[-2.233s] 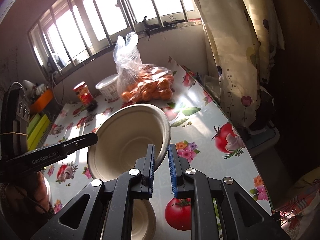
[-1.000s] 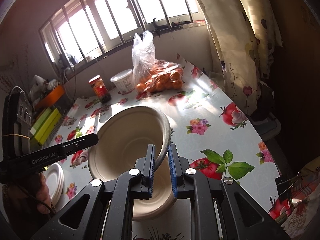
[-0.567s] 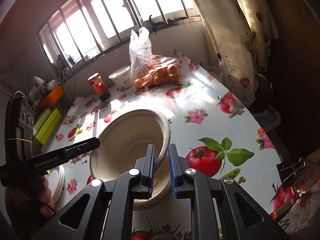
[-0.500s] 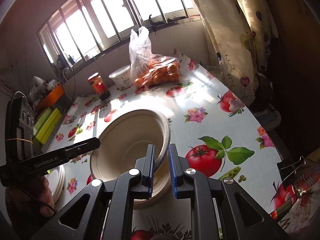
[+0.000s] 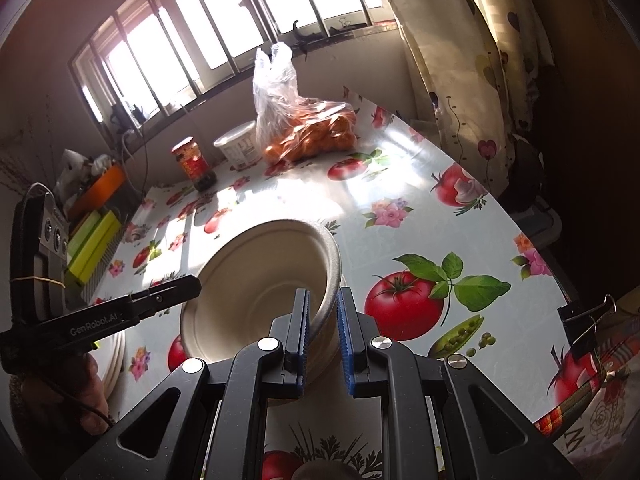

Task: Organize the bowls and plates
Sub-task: 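Lower the held bowls into the other beige bowl pair with both tools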

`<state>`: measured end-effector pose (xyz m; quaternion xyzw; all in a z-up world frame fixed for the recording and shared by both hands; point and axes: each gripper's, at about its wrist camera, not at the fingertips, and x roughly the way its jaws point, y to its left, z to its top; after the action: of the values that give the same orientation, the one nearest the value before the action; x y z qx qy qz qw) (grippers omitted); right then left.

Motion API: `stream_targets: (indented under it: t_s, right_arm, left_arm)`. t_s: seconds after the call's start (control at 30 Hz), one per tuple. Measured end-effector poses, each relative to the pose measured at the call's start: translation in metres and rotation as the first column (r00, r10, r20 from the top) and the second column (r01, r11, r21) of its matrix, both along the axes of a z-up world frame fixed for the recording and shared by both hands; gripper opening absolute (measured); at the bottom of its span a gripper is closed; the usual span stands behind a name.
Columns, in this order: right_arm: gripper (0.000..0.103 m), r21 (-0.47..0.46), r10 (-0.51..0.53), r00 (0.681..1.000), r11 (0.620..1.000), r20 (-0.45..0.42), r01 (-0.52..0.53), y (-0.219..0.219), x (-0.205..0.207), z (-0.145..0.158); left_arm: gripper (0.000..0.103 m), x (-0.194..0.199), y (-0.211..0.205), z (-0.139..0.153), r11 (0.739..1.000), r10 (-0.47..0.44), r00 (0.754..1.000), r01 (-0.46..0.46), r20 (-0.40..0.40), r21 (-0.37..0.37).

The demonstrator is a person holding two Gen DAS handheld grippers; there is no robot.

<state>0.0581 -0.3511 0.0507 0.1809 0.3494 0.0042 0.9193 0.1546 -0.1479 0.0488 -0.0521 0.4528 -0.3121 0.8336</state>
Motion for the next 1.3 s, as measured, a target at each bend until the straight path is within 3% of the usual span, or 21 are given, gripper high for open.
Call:
stream_targets:
  t_s: [1.3]
  right_arm:
    - [0.015, 0.006, -0.001, 1.000, 1.000, -0.019, 0.001, 0.001, -0.003, -0.014]
  left_arm:
    - [0.009, 0.001, -0.002, -0.014, 1.000, 0.004, 0.999, -0.003, -0.036, 0.021]
